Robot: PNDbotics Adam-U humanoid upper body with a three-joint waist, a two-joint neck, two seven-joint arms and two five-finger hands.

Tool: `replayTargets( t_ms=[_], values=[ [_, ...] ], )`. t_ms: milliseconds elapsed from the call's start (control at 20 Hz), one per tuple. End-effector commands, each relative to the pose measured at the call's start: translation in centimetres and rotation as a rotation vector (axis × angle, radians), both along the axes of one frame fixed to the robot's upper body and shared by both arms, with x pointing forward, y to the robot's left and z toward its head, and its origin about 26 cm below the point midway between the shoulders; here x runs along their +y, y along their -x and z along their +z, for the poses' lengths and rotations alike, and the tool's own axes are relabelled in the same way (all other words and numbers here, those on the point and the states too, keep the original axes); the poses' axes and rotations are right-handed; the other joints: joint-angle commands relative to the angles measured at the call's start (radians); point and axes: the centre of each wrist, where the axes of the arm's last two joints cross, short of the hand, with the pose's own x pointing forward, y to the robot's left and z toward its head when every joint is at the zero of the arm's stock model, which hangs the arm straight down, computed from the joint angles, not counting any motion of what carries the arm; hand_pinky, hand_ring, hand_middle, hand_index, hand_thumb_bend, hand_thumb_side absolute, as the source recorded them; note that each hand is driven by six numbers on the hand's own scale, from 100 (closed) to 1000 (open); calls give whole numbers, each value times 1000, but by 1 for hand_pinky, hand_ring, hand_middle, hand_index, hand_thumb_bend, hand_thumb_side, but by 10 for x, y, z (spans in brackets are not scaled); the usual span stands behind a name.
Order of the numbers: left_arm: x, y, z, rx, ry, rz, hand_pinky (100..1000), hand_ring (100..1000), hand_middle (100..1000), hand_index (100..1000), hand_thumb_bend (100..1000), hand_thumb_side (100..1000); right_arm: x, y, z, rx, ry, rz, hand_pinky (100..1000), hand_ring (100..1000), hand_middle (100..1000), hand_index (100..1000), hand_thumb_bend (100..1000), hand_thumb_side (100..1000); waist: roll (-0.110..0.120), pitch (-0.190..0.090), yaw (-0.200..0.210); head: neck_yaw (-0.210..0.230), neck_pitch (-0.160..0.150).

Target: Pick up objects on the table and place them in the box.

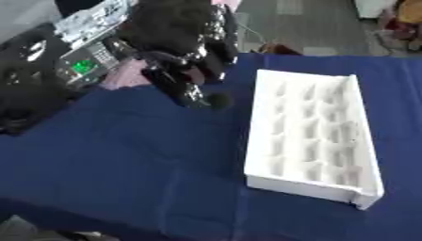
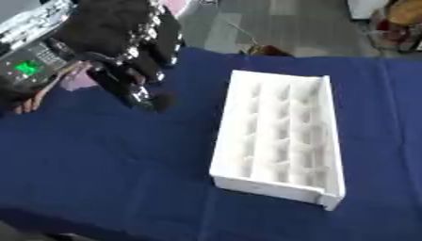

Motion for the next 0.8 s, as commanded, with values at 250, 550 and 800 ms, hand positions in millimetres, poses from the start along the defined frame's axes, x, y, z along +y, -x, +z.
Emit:
replayTargets(
  t_ms=[250,550,800],
  values=[
    [-34,-1,18,44,-44,-136,100,100,100,100,100,271,-1,-3,9,-21,21,22,584,675,798,947,100,755,-6,-5,-10,6,-1],
    [-42,-2,15,89,-72,-171,100,100,100,100,100,303,1,-4,9,-23,17,29,583,674,798,947,100,759,-6,1,-18,6,-1],
    [-60,-3,13,114,-82,-218,100,100,100,100,100,325,5,-7,10,-31,9,49,584,675,799,947,100,760,-12,15,-35,21,-1]
  ],
)
